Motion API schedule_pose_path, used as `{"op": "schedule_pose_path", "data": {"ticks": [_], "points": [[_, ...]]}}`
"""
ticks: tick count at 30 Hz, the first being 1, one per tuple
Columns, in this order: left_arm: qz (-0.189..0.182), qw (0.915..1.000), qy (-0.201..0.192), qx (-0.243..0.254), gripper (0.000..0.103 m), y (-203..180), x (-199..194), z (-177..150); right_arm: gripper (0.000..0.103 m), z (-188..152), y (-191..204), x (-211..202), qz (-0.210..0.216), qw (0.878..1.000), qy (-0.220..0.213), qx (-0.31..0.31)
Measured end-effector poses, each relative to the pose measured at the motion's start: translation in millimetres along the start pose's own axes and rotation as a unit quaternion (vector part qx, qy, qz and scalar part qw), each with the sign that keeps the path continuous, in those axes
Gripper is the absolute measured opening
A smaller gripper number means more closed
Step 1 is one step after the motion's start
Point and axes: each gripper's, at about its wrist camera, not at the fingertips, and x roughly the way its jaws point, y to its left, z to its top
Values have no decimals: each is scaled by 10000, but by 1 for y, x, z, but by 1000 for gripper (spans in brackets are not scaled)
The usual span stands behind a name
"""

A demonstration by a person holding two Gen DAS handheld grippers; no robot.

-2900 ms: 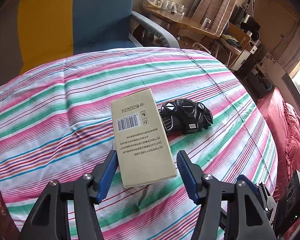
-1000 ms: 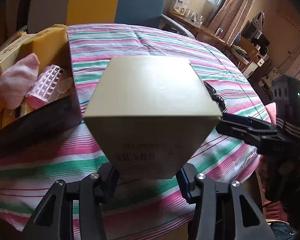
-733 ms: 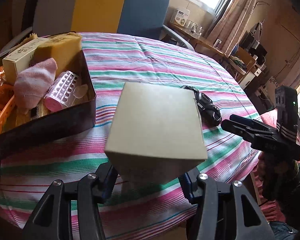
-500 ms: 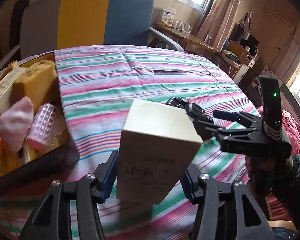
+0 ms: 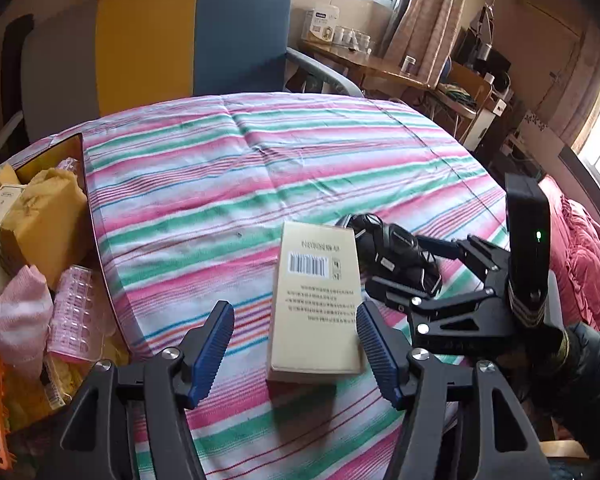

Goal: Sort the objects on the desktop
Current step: 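Grasp the black Mercedes-Benz device with the right gripper while the left holds the box, then carry the cream box and black device over the gold tray with both grippers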

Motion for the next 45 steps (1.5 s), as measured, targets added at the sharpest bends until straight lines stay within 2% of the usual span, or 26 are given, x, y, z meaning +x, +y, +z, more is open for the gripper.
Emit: {"op": "schedule_pose_path", "data": {"ticks": [5,8,13,23,24,26,27,29,35,38,40,45], "points": [[45,9996,132,239,65,-13,12,-4,93,-2,0,0,62,10000,-52,9],[8,9997,243,77,63,-7,21,-4,96,-2,1,0,133,9999,-56,0],[-22,9971,584,-494,60,11,38,-11,100,-2,-3,-1,311,9994,-70,105],[72,9971,459,-609,63,13,39,-1,99,4,7,6,-81,9996,259,-71],[76,9974,458,-557,63,12,40,-1,98,5,8,6,-146,9995,276,-65],[94,9975,528,-456,63,10,44,-1,88,7,8,7,-327,9991,245,-58],[119,9976,540,-413,63,10,45,-1,79,8,7,7,-393,9990,224,-66],[168,9980,513,-330,63,8,45,-2,68,10,6,7,-513,9985,190,-90],[197,9986,363,-332,63,8,43,-8,67,8,9,3,-525,9982,233,-195],[327,9982,327,-380,56,7,40,-9,67,4,14,0,-509,9977,305,-327],[376,9980,284,-411,55,6,37,-10,67,1,18,-3,-541,9970,342,-438],[313,9980,3,-553,55,7,14,-19,66,-8,23,-15,-597,9960,388,-543]]}}
